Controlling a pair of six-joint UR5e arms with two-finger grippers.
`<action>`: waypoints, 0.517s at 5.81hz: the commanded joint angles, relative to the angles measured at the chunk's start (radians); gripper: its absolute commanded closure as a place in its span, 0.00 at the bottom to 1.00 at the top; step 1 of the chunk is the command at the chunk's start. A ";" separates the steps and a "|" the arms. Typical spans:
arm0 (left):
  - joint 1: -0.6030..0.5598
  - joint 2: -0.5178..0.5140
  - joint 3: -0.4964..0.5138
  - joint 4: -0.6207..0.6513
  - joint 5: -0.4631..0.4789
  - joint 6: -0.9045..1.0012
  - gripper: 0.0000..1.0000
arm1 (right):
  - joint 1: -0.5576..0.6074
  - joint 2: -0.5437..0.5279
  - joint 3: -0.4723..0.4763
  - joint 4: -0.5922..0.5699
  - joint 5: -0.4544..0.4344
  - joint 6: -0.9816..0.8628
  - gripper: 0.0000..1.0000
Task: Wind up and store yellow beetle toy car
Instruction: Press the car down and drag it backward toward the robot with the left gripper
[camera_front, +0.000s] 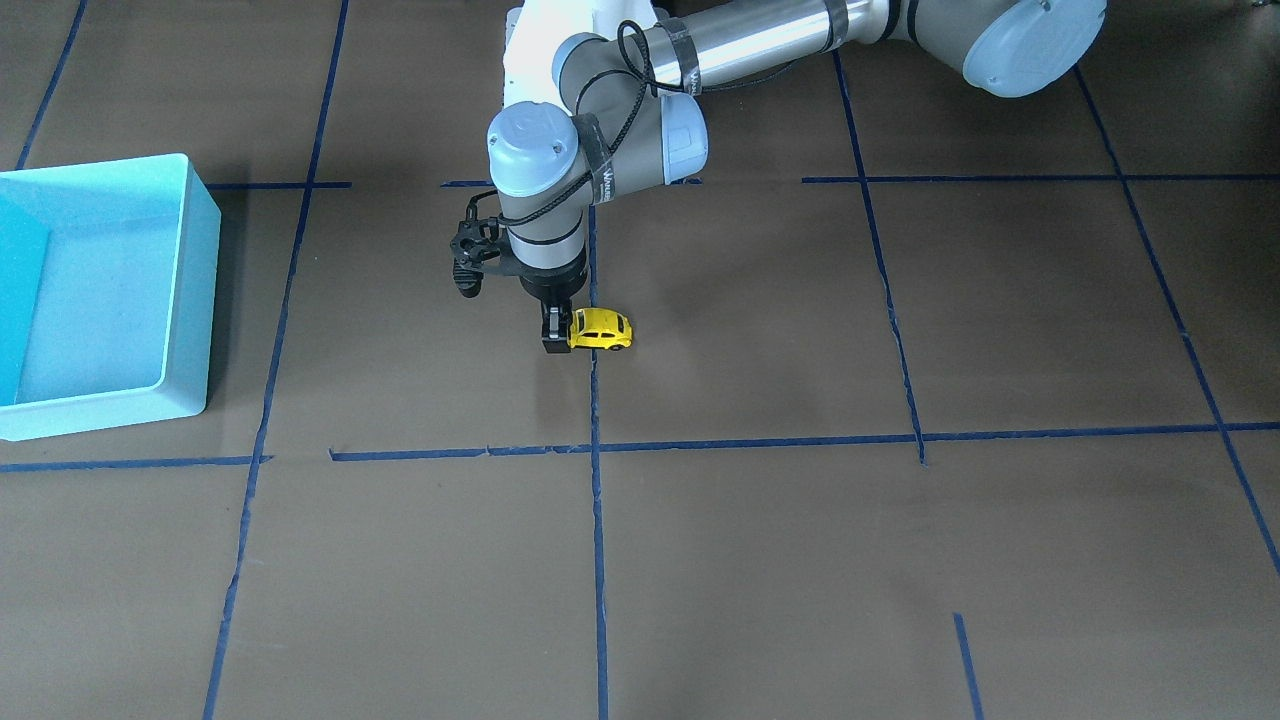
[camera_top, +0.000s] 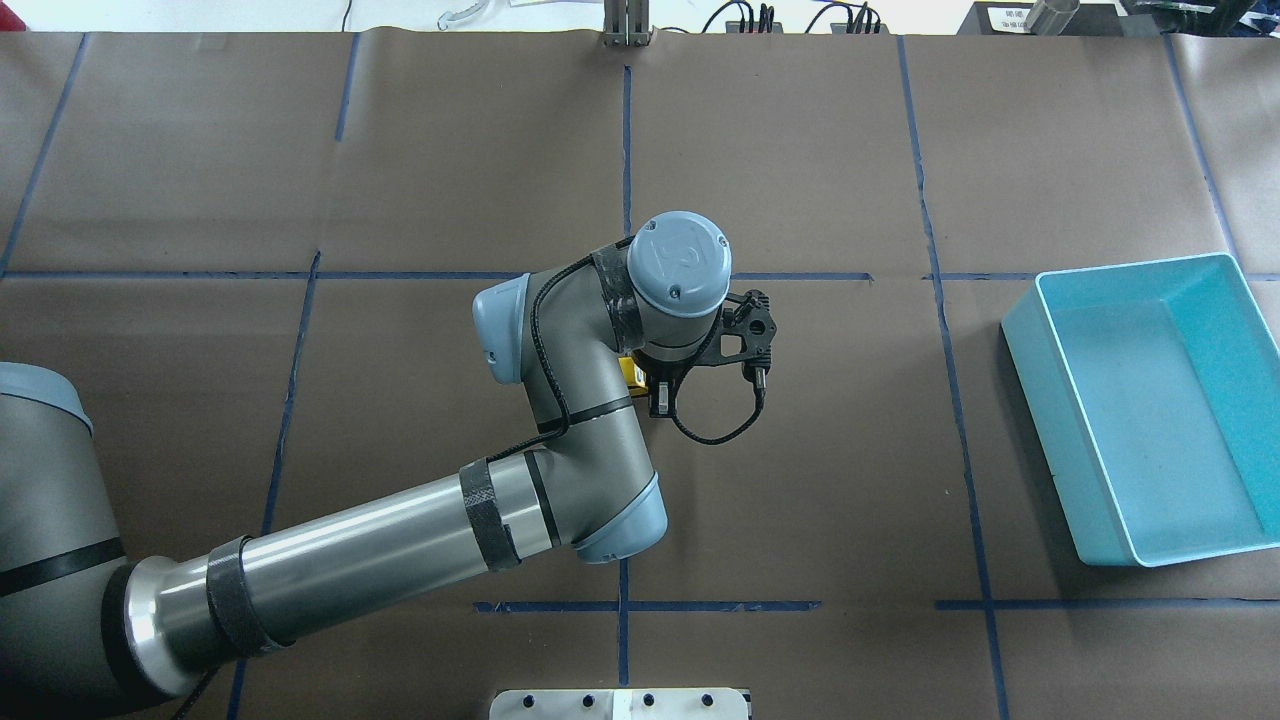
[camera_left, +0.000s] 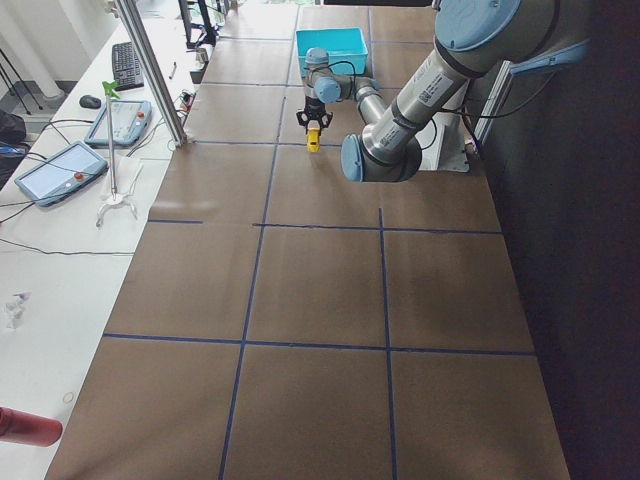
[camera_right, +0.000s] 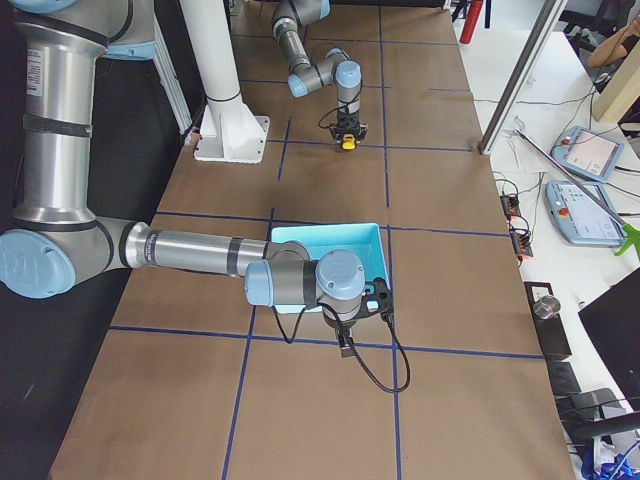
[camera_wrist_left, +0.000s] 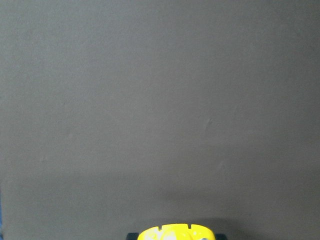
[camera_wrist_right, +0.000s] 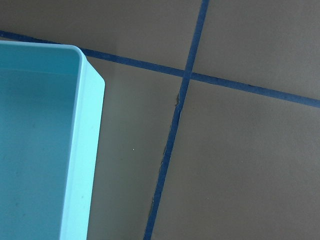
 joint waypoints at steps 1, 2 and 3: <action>-0.001 0.002 0.001 -0.044 -0.018 0.025 1.00 | 0.000 0.000 0.000 0.000 0.000 0.000 0.00; -0.001 0.005 0.003 -0.045 -0.043 0.027 1.00 | 0.000 0.000 0.000 0.000 0.000 0.000 0.00; -0.001 0.006 0.004 -0.058 -0.043 0.028 1.00 | 0.000 0.000 0.002 0.000 0.000 0.000 0.00</action>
